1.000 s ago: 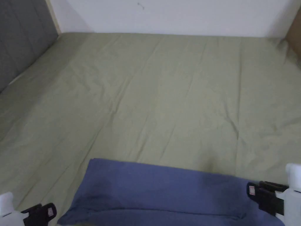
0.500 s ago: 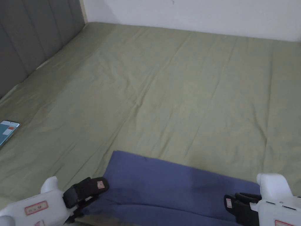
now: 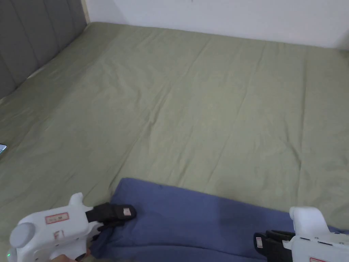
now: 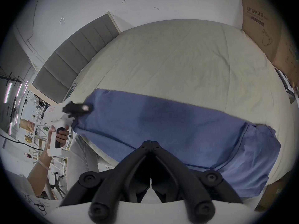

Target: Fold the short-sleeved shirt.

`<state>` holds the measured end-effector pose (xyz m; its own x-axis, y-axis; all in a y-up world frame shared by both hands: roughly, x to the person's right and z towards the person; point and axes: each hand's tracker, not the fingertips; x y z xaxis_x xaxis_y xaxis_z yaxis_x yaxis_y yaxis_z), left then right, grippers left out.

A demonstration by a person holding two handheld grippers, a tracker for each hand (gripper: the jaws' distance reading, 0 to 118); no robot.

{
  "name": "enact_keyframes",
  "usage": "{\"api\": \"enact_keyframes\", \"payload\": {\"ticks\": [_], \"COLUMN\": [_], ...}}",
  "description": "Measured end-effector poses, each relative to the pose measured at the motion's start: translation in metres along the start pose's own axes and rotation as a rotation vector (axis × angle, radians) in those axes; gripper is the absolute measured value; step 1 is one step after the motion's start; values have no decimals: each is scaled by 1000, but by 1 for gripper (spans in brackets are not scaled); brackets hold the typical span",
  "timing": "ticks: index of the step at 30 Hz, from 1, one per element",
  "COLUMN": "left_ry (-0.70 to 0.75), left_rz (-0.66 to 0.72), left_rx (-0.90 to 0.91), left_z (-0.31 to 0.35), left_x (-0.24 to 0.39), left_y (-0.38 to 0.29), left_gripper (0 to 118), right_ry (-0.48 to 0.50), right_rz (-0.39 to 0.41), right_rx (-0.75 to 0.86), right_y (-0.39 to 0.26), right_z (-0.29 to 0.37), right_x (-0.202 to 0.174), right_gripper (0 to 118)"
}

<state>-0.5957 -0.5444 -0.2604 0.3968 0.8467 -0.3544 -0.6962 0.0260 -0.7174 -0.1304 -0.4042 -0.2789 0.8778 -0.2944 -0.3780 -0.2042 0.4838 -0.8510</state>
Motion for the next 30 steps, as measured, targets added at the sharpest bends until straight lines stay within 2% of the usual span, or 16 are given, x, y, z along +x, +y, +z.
{"api": "enact_keyframes", "payload": {"ticks": [1,2,3,6,9,15,21,25,30], "left_ry": [-5,-111,-88,70,97,171,134,247,315], "left_rz": [0,36,29,-144,-196,-432,-659,-765,-769], "left_rx": [-16,-9,1,7,20,45,-137,-262,-360], "left_z": [-5,-4,3,15,24,14,-76,-154,-211], "left_x": [-4,-2,7,36,67,188,273,279,259], "left_y": [-1,1,3,4,1,-49,-122,-154,-168], "left_gripper": [8,8,8,7,7,8,7,7,8], "right_ry": [4,4,-1,2,-11,-17,-40,-61,-72], "right_rz": [-2,-4,-11,-37,-66,-149,-240,-299,-381], "right_rx": [1,2,4,27,50,99,133,157,178], "right_y": [0,-1,-1,-3,-7,-25,-51,-69,-86], "right_z": [0,1,3,12,20,40,58,71,82], "right_x": [1,3,4,14,28,59,92,113,134], "right_gripper": [0,0,0,0,0,0,0,0,0]}}
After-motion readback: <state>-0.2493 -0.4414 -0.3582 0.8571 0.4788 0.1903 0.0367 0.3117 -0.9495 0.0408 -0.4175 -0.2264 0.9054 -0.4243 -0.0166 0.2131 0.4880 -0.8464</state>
